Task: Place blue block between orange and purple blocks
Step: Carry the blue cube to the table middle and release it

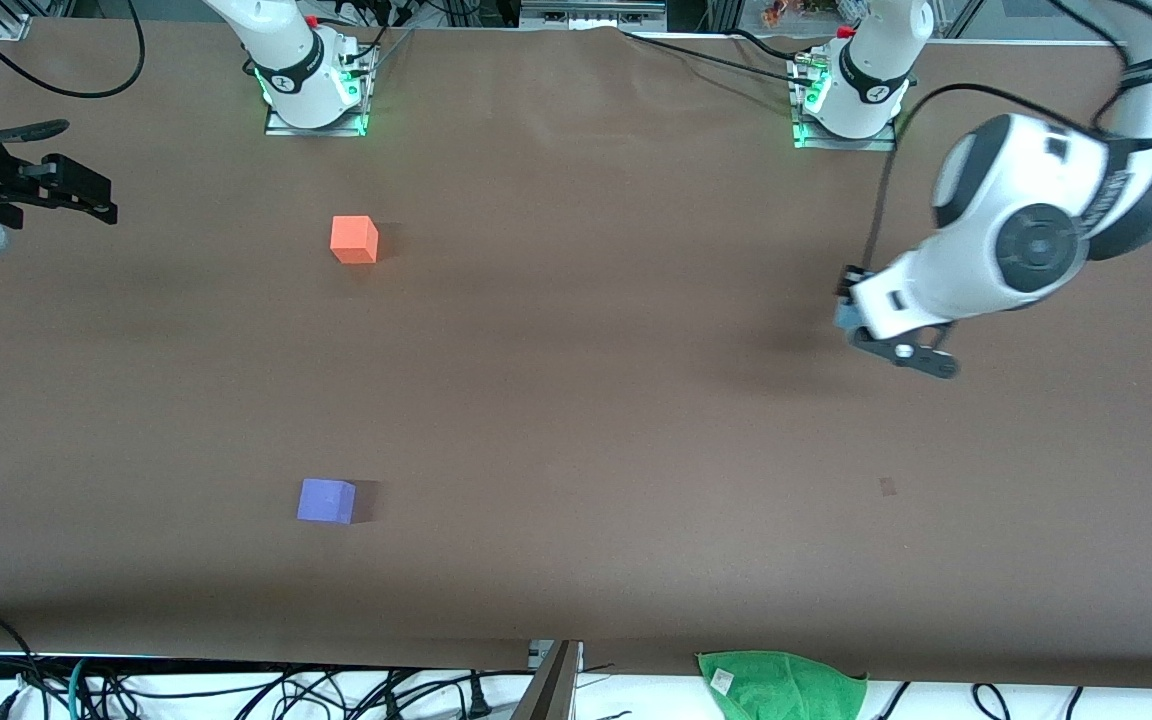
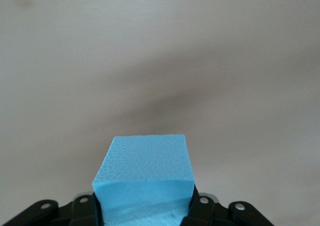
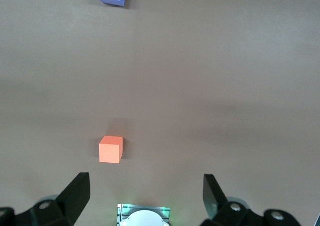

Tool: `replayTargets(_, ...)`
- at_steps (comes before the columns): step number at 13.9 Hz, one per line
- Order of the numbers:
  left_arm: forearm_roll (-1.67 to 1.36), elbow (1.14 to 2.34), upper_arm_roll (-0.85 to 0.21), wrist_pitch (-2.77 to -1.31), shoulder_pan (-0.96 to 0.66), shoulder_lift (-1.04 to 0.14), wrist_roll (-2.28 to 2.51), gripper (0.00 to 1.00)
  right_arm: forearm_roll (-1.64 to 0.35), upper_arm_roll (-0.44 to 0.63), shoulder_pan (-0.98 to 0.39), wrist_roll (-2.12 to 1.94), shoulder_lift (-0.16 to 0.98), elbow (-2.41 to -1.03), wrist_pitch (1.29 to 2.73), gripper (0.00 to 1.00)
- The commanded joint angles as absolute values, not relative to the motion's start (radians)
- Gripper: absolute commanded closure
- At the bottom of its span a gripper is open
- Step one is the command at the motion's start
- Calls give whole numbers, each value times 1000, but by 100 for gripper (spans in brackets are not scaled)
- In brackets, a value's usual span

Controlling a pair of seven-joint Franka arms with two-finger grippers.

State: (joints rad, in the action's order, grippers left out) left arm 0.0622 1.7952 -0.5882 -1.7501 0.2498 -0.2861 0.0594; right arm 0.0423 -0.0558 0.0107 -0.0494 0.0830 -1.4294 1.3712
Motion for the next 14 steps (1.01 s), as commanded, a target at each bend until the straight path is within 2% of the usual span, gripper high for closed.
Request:
replayTargets(1,52,1642,-586,-1738,94,-425,272,81,32,-60,17,-61,77,-1433,1381,0)
replayTargets(3,49,1564,-586,-1752,-6,-527,442,82,32,-60,17,-61,77,-1433,1387,0)
replayTargets(5,57,1507,-580,-1839,-96,-615,553,81,15,-60,17,-61,77,-1433,1388,0)
replayTargets(10,205,1508,-555,-2081,-270,-761,762,81,14,-58,18,-63,77,-1433,1388,0)
replayTargets(14,221,1508,-433,-2233,-423,-819,887,80,14,-58,18,-63,77,-1433,1388,0)
